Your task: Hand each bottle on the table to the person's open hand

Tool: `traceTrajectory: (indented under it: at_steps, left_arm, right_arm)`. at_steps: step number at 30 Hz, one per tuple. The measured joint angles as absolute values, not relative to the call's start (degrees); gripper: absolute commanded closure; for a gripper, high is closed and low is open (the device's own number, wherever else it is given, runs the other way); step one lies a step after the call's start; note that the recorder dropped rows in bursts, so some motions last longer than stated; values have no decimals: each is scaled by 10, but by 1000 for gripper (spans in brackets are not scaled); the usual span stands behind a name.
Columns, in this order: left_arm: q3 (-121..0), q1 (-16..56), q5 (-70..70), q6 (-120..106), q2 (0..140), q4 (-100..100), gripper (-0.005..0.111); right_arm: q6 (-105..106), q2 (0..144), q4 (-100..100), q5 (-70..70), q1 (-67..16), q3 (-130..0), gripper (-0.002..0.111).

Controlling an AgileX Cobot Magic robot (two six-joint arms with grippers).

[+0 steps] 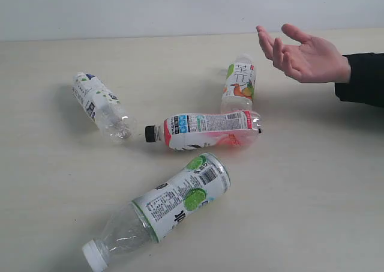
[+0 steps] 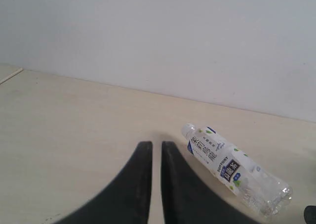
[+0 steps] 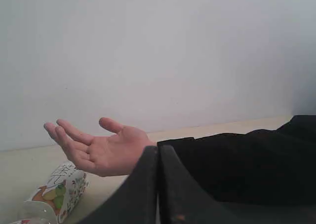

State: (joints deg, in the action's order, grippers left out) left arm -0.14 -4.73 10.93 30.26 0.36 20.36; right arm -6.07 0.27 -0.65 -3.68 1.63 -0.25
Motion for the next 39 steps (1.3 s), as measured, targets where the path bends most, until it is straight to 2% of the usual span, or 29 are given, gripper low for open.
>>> traceTrajectory:
  at_steps: [4, 11, 16, 18, 21, 27, 29, 35, 39]
  left_arm:
    - [-1, -47, 109, 303, 4, 204, 97]
    - [-1, -47, 109, 303, 4, 204, 97]
    - [-1, -47, 109, 303, 4, 204, 97]
    - [-1, -47, 109, 303, 4, 204, 97]
    - [-1, -47, 109, 303, 4, 204, 97]
    - [-1, -47, 109, 303, 4, 204, 97]
    - [-1, -47, 109, 303, 4, 204, 97]
    - [-1, -47, 109, 303, 4, 204, 97]
    - [-1, -47, 109, 303, 4, 204, 97]
  right_arm:
    - [-31, 3, 12, 14, 16, -3, 108]
    - [-17, 3, 20, 185, 16, -3, 108]
    - [-19, 3, 23, 203, 16, -3, 108]
    - [-55, 3, 11, 211, 16, -3, 108]
    - [-240, 3, -12, 219, 16, -3, 108]
    - [-264, 10, -160, 297, 16, -6, 108]
    - [-241, 58, -136, 267, 16, -51, 108]
    - [-266, 232, 130, 51, 16, -238, 108]
    - [-240, 327, 216, -91, 16, -335, 108]
